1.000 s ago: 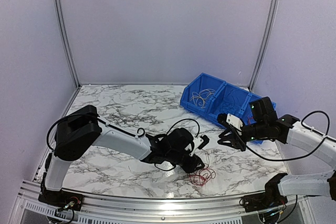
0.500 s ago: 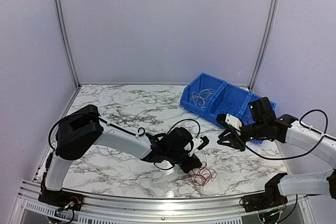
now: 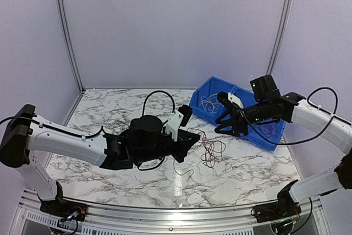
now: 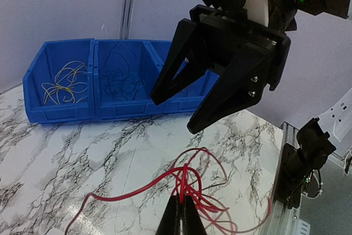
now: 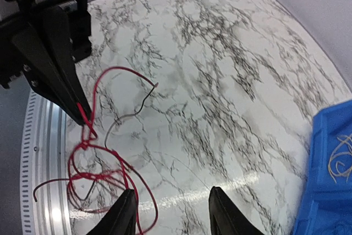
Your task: Untangle the cables
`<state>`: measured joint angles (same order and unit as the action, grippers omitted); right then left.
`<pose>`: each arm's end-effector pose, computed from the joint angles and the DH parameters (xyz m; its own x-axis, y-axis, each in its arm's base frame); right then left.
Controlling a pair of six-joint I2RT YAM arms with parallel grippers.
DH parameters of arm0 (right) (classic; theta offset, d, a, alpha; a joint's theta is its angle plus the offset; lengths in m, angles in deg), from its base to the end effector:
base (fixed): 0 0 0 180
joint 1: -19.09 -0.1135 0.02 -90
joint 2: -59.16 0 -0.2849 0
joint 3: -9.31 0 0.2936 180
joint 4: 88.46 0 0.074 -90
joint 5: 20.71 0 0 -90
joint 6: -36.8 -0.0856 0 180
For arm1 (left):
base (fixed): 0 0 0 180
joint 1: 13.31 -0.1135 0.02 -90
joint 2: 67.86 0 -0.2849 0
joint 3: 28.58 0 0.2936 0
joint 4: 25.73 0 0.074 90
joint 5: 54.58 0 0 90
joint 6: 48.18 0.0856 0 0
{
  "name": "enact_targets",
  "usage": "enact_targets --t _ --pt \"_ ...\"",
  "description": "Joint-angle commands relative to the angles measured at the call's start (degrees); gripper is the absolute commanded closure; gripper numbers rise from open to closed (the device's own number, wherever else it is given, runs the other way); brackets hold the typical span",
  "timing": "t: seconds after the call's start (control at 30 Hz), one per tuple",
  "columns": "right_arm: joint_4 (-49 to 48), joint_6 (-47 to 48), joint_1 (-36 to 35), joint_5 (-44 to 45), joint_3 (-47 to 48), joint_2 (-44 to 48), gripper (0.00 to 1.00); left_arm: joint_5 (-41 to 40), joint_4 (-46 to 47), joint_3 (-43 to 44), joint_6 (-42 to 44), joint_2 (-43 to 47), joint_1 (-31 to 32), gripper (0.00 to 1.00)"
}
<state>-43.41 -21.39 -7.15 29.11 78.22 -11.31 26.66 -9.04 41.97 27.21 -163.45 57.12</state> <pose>0.2572 0.1884 0.2727 -0.1663 -0.5310 -0.8309 -0.9685 0.2465 0.0363 0.1699 -0.4391 0.2497 -0.2692 0.0131 -0.9630 0.8400 0.4922 -0.2282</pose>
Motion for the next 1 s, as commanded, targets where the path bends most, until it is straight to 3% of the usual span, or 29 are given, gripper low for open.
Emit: enact_targets --t 0.0,0.17,0.3,0.67,0.77,0.97 --pt "3.41 0.12 -4.98 -7.04 6.53 -3.08 0.53 -6.06 4.75 -2.17 0.26 1.51 0.66 1.0" --pt "1.47 1.01 -6.81 -5.02 7.75 -4.91 0.52 -6.04 4.98 -2.54 0.25 3.01 1.01 1.0" --pt "5.58 5.94 -6.85 -9.28 6.65 -5.81 0.52 -6.27 5.0 -3.32 0.41 4.4 1.19 1.0" --pt "-0.7 4.25 -7.4 -10.52 3.74 -7.28 0.49 -5.68 5.67 -2.96 0.97 5.77 1.71 1.0" --pt "-0.89 4.27 -7.38 -12.61 4.0 -8.53 0.51 -5.76 5.64 -2.95 0.93 5.72 1.72 1.0" --pt "-1.74 4.0 -7.42 -16.12 3.43 -8.71 0.65 -6.36 6.21 -3.6 0.63 5.52 1.81 1.0"
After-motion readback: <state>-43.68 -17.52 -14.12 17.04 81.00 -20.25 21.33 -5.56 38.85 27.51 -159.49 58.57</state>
